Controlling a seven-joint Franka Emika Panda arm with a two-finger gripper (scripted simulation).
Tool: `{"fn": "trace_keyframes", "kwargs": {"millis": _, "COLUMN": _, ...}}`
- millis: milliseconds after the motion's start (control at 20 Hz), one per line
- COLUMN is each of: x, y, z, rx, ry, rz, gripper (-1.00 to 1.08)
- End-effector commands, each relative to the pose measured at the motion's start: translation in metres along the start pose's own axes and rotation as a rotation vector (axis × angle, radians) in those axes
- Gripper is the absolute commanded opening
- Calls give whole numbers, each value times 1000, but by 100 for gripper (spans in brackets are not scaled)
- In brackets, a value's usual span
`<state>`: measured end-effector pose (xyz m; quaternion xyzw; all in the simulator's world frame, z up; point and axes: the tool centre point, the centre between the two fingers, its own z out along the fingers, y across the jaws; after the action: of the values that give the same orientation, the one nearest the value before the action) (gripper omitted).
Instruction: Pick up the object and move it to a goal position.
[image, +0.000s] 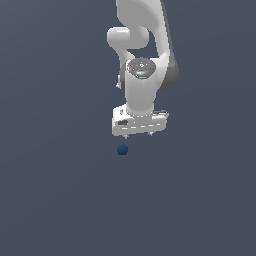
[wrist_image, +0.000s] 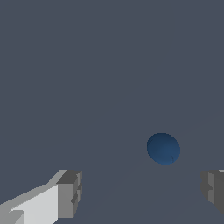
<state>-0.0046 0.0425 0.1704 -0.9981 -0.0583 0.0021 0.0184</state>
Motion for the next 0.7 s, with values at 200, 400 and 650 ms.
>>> {"fn": "trace_keyframes", "kwargs": {"millis": 200, "x": -2, "y": 12, "z": 13, "rx": -8, "ry": -1, "rz": -90, "gripper": 100}}
{"fn": "trace_keyframes", "kwargs": {"millis": 400, "x": -3, "y": 21, "z": 24, "rx": -15, "ry": -2, "rz": -171, "gripper": 100}}
{"fn": "trace_keyframes", "kwargs": {"millis": 650, "x": -7, "y": 35, "z": 40, "rx": -23, "ry": -4, "rz": -294, "gripper": 100}}
